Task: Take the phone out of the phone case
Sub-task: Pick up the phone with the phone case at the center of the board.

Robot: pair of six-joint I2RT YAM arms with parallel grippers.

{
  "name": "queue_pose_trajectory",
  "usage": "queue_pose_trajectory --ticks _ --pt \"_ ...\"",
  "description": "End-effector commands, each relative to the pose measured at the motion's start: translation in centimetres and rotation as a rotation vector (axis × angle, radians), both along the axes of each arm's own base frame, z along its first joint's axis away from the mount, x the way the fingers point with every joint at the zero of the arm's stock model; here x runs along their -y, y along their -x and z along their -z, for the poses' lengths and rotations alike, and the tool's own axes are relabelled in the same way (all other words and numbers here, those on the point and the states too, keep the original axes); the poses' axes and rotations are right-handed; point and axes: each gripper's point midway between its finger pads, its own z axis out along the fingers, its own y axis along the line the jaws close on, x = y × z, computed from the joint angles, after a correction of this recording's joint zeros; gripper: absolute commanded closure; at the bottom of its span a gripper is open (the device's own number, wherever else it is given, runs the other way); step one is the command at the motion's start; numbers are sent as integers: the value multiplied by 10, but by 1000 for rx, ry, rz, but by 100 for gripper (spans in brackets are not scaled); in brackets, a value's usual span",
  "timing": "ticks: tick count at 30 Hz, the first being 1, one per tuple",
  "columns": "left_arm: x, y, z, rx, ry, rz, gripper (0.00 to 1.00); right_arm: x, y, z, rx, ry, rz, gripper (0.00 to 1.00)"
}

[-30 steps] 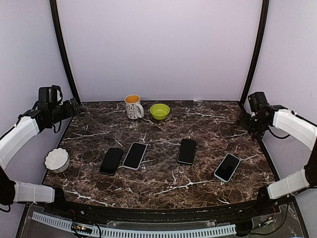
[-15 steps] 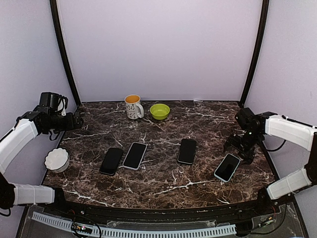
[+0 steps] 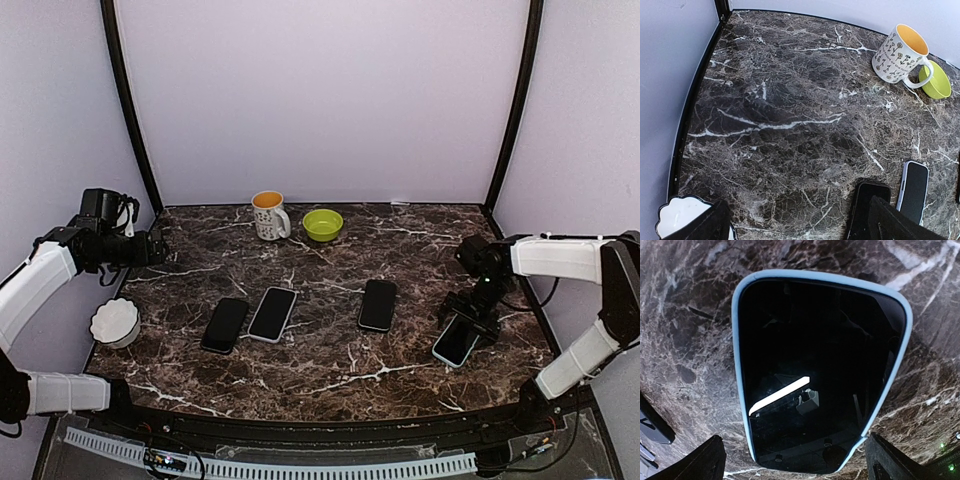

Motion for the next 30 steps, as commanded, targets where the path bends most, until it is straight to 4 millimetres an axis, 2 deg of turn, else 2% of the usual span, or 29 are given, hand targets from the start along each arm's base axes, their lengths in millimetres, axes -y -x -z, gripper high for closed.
queue_pose_trajectory --ticks 1,10,19,24,30 --pt "1 3 0 8 -7 17 1 -3 3 8 -22 7 -26 2" --pt "2 3 1 7 -5 25 1 -1 7 22 -35 20 -56 2" --pt "4 3 3 3 -2 34 1 7 6 28 -41 87 -119 25" --pt "7 3 3 6 9 52 1 -7 -11 15 20 106 -233 35" --pt "15 3 -6 42 37 89 1 -45 -50 -26 215 120 -454 39"
